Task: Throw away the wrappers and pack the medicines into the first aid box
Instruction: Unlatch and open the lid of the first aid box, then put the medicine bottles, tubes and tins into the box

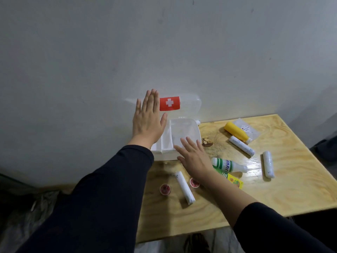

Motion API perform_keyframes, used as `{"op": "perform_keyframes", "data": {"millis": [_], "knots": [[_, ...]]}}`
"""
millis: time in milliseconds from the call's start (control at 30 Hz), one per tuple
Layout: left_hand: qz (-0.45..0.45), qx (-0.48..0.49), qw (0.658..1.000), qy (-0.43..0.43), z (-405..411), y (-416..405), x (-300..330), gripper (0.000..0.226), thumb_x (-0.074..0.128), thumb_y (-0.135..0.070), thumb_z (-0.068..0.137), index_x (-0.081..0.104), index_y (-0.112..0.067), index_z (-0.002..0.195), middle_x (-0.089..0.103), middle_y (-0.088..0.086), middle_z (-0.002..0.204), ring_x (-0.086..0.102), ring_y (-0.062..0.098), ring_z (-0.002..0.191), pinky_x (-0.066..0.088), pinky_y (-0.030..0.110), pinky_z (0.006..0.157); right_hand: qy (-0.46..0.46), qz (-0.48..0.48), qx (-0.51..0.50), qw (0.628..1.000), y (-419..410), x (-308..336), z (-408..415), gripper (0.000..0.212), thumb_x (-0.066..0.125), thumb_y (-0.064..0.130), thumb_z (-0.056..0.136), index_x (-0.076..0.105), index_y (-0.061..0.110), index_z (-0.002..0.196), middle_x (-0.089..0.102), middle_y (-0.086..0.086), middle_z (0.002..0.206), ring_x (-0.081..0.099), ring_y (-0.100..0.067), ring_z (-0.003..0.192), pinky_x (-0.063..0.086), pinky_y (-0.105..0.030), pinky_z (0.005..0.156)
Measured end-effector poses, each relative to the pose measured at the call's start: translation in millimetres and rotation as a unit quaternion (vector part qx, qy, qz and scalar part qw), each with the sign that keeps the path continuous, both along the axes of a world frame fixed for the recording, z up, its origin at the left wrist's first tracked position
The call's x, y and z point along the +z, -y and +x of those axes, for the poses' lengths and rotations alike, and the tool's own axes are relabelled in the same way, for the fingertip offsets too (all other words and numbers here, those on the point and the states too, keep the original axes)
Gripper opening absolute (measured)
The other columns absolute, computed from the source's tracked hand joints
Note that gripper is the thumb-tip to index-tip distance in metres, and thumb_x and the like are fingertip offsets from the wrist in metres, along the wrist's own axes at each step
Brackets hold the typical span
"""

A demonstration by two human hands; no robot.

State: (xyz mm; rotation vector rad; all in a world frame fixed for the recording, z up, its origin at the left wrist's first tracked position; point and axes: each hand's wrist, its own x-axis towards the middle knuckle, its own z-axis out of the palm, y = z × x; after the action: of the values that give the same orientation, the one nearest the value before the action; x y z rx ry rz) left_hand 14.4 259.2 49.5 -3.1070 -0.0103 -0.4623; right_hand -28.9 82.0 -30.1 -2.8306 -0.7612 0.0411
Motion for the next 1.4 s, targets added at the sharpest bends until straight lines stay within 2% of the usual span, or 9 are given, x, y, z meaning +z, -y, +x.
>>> {"op": "perform_keyframes", "data": {"millis": [167, 400, 633, 767, 933, 1033, 1100, 1233, 1400], "knots": [[-0.012, -0.010, 1.000, 0.012, 7, 1, 8, 0.068, 0.025, -0.040, 0.101, 0.001, -0.004, 0.153, 0.005, 0.010, 0.162, 0.000, 0.021, 0.150, 0.000, 0.042, 0.121, 0.004, 0.010, -0.003, 1.000, 8, -4, -17, 0.042, 0.038, 0.031, 0.100, 0.036, 0.027, 0.142, 0.020, -0.009, 0.158, 0.005, -0.028, 0.148, -0.010, -0.041, 0.114], [0.015, 0.010, 1.000, -0.006, 29, -2, 9, 0.069, 0.019, -0.043, 0.100, -0.009, -0.007, 0.152, -0.009, 0.007, 0.162, -0.011, 0.019, 0.149, -0.006, 0.048, 0.119, -0.011, 0.008, -0.006, 1.000, 11, -5, -17, 0.042, 0.035, 0.036, 0.100, 0.033, 0.031, 0.142, 0.015, -0.007, 0.160, 0.000, -0.026, 0.149, -0.012, -0.040, 0.112], [0.037, 0.017, 0.999, -0.032, 35, -7, 8, 0.079, 0.025, -0.051, 0.097, -0.013, -0.007, 0.151, -0.016, 0.007, 0.161, -0.016, 0.019, 0.148, -0.008, 0.048, 0.118, -0.027, 0.011, -0.013, 0.999, 11, -3, -19, 0.046, 0.032, 0.039, 0.101, 0.027, 0.032, 0.146, 0.011, -0.005, 0.160, -0.002, -0.023, 0.149, -0.012, -0.040, 0.114], [0.020, 0.013, 0.998, -0.052, 28, -10, 12, 0.080, 0.030, -0.049, 0.097, -0.011, -0.008, 0.152, -0.015, 0.008, 0.161, -0.014, 0.019, 0.148, -0.007, 0.048, 0.120, -0.040, 0.025, -0.014, 0.999, 13, 5, -19, 0.051, 0.034, 0.039, 0.100, 0.021, 0.028, 0.148, 0.009, -0.004, 0.160, -0.003, -0.021, 0.149, -0.013, -0.036, 0.114], [-0.022, 0.005, 0.998, -0.057, -12, -1, -5, 0.078, 0.033, -0.045, 0.097, -0.008, -0.008, 0.153, -0.012, 0.007, 0.162, -0.011, 0.018, 0.149, -0.007, 0.045, 0.119, -0.016, 0.080, -0.066, 0.994, 40, 10, -33, 0.056, 0.044, 0.038, 0.097, 0.025, 0.024, 0.148, 0.020, -0.002, 0.158, 0.009, -0.019, 0.148, 0.007, -0.041, 0.122], [-0.057, 0.001, 0.995, -0.088, -40, 8, -30, 0.078, 0.031, -0.049, 0.097, -0.006, -0.009, 0.153, -0.010, 0.006, 0.162, -0.009, 0.017, 0.149, -0.006, 0.043, 0.120, -0.012, 0.090, -0.105, 0.990, 68, 8, -50, 0.056, 0.054, 0.040, 0.091, 0.037, 0.023, 0.142, 0.036, -0.003, 0.151, 0.029, -0.024, 0.140, 0.029, -0.045, 0.115], [-0.071, 0.000, 0.992, -0.108, -55, 12, -46, 0.080, 0.030, -0.053, 0.097, -0.004, -0.009, 0.154, -0.009, 0.006, 0.162, -0.009, 0.017, 0.149, -0.004, 0.043, 0.120, -0.015, 0.060, -0.138, 0.988, 92, 2, -64, 0.059, 0.059, 0.044, 0.086, 0.041, 0.023, 0.139, 0.042, -0.004, 0.144, 0.036, -0.025, 0.133, 0.036, -0.043, 0.108], [-0.094, 0.011, 0.984, -0.153, -75, 14, -70, 0.086, 0.030, -0.061, 0.094, -0.003, -0.009, 0.154, -0.009, 0.006, 0.162, -0.009, 0.017, 0.149, -0.008, 0.040, 0.118, -0.055, 0.008, -0.189, 0.980, 127, -12, -86, 0.075, 0.067, 0.050, 0.077, 0.037, 0.024, 0.141, 0.043, -0.003, 0.140, 0.038, -0.023, 0.129, 0.039, -0.038, 0.105], [-0.080, 0.012, 0.981, -0.177, -78, 10, -84, 0.088, 0.022, -0.066, 0.093, -0.002, -0.007, 0.154, -0.007, 0.008, 0.162, -0.007, 0.019, 0.150, -0.003, 0.039, 0.121, -0.102, 0.095, -0.254, 0.957, 125, -24, -94, 0.074, 0.071, 0.035, 0.079, 0.036, 0.016, 0.142, 0.046, -0.003, 0.138, 0.043, -0.021, 0.124, 0.038, -0.034, 0.104]]}}
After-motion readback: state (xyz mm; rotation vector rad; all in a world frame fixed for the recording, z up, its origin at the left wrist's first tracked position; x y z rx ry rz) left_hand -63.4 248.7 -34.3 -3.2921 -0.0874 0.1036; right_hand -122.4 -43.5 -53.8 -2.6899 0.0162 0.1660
